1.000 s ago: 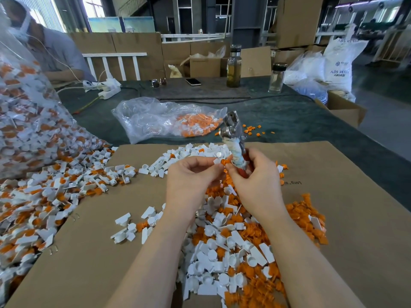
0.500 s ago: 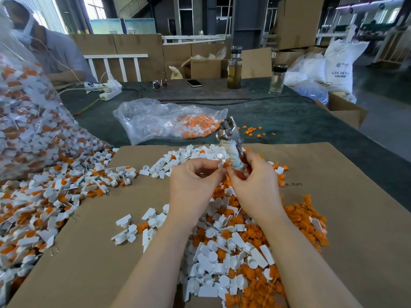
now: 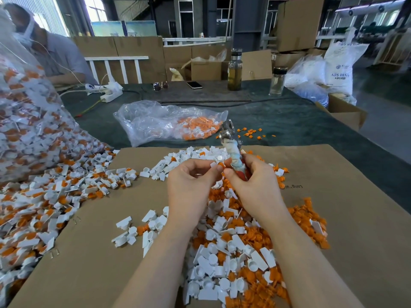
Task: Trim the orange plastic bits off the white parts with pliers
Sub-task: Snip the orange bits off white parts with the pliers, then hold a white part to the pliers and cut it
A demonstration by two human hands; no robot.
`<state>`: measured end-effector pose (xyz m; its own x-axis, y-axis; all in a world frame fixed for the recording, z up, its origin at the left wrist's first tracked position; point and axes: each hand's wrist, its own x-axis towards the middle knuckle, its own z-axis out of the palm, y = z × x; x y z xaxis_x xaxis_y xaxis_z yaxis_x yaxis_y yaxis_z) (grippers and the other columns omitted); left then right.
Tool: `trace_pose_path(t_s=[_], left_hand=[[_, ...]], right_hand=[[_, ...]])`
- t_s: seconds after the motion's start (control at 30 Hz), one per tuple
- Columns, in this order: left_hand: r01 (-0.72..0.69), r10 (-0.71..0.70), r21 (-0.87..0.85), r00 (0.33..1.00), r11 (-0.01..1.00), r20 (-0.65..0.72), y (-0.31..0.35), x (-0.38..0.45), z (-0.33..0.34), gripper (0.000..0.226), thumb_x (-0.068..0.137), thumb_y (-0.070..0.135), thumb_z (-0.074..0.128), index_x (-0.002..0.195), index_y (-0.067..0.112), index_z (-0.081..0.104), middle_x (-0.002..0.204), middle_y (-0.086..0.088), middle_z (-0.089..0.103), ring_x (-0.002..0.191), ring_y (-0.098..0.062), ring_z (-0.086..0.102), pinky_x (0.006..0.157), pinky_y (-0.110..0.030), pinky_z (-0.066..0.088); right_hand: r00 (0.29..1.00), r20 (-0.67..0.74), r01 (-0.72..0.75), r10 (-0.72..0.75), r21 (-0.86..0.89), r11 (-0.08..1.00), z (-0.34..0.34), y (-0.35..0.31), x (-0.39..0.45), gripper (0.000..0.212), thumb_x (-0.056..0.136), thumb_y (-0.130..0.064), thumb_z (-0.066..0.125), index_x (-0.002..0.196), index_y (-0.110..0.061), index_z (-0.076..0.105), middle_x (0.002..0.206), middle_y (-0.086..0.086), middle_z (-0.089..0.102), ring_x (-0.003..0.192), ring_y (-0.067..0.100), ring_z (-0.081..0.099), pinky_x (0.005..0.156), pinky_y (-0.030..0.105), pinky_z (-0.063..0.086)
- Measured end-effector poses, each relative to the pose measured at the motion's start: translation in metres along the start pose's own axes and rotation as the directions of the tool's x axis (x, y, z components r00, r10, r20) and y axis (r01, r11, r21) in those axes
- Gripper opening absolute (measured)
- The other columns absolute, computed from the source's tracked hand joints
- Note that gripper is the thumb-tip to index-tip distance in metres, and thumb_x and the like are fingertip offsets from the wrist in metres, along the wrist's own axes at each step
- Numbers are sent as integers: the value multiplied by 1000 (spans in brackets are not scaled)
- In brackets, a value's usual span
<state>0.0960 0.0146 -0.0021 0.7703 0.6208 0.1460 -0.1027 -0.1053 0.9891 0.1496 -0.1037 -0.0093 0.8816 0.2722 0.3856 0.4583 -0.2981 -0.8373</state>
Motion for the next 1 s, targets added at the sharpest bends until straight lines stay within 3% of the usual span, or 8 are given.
trace_pose_path(t_s=[0.27, 0.43, 0.63, 0.7, 0.83, 1.0], left_hand=[[11, -8, -54, 999, 998, 54, -1, 0, -1, 9, 80, 13, 81, 84, 15, 74, 77, -5, 76, 74, -20, 75, 70, -29, 62], [-1, 5, -56, 998, 998, 68, -2, 2, -1, 9, 80, 14, 81, 81, 19, 74, 75, -2, 76, 71, -16, 74, 65, -22, 60], [40, -23, -214, 997, 976, 77, -3, 7, -7, 7, 84, 6, 76, 88, 9, 72, 76, -3, 76, 70, -16, 75, 64, -19, 57], [42, -21, -280, 997, 959, 78, -3, 9, -11, 8, 84, 4, 74, 91, 6, 71, 74, -3, 76, 68, -15, 74, 64, -20, 57], [31, -6, -377, 998, 926, 67, -3, 13, -17, 8, 84, 1, 73, 88, 7, 70, 72, -3, 74, 66, -15, 72, 65, -21, 57], [12, 21, -416, 997, 909, 74, -4, 17, -22, 19, 68, 16, 76, 84, 9, 70, 71, -2, 73, 63, -13, 71, 65, -21, 58]], right_hand=[[999, -37, 12, -13, -32, 999, 0, -3, 0, 11, 91, -31, 65, 98, -23, 62, 81, -15, 62, 78, -9, 57, 59, 5, 42], [1000, -15, 17, -17, -13, 1000, -1, -3, 0, 9, 92, -29, 64, 97, -21, 62, 80, -12, 62, 79, -5, 58, 61, 7, 44], [979, 203, -48, 33, 68, 997, -14, -2, -1, 14, 90, -24, 66, 103, -26, 62, 84, -16, 64, 79, -4, 60, 63, 9, 46], [957, 286, -56, 45, 28, 998, -20, -2, -1, 15, 89, -24, 67, 102, -26, 61, 84, -14, 64, 77, 0, 60, 67, 16, 47], [910, 407, -57, 80, -70, 996, -25, -4, -1, 30, 87, -24, 69, 116, -21, 59, 106, -6, 66, 95, 10, 63, 87, 37, 52], [870, 484, -36, 87, -114, 993, -25, -6, -3, 37, 89, -27, 68, 123, -21, 54, 104, -14, 61, 95, 6, 59, 89, 32, 50]])
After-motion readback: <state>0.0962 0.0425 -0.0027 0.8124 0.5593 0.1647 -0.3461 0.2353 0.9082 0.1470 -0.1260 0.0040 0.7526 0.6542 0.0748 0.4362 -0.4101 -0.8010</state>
